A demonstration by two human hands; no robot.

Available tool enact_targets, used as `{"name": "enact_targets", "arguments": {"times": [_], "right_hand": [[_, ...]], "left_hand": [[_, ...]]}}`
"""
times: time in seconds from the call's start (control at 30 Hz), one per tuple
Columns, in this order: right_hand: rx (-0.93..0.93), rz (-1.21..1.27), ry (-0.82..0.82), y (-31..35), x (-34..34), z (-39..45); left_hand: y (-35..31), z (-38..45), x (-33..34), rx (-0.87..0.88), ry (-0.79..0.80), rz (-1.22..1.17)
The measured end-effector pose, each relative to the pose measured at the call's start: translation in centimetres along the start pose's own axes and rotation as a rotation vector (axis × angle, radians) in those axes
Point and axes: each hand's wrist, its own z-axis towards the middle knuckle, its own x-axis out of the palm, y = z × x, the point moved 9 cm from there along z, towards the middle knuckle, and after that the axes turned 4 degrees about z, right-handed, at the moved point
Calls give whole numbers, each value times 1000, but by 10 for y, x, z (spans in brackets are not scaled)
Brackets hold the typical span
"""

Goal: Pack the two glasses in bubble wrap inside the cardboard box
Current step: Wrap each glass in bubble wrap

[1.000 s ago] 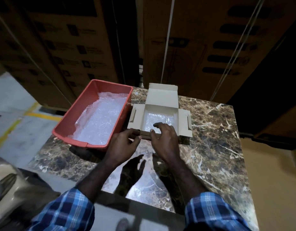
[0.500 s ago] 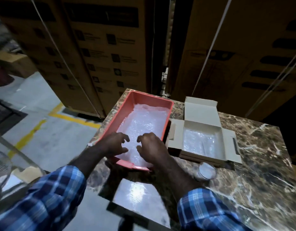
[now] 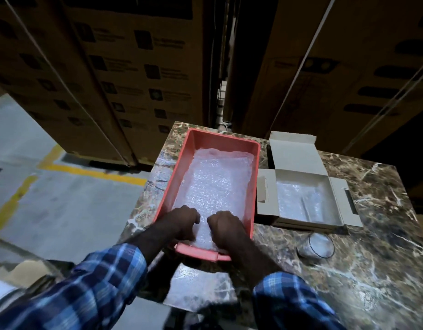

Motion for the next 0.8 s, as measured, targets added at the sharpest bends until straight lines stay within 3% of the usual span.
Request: {"name": "enact_targets", "arguments": {"times": [0.47,0.63,0.73,0.8], "right_hand": [[70,287,-120,-11,-61,13],[71,346,-199,-14,-73,9],[52,462,-141,-13,-70,3],[44,415,-94,-12,-67,-2]], "left_hand": [[-2,-19,-34,155,-196,-146],[0,-27,-67,131,-449,-184],[4,-29,-84,131,-544,-265],[8,-30,-93,123,-576,-333]]}}
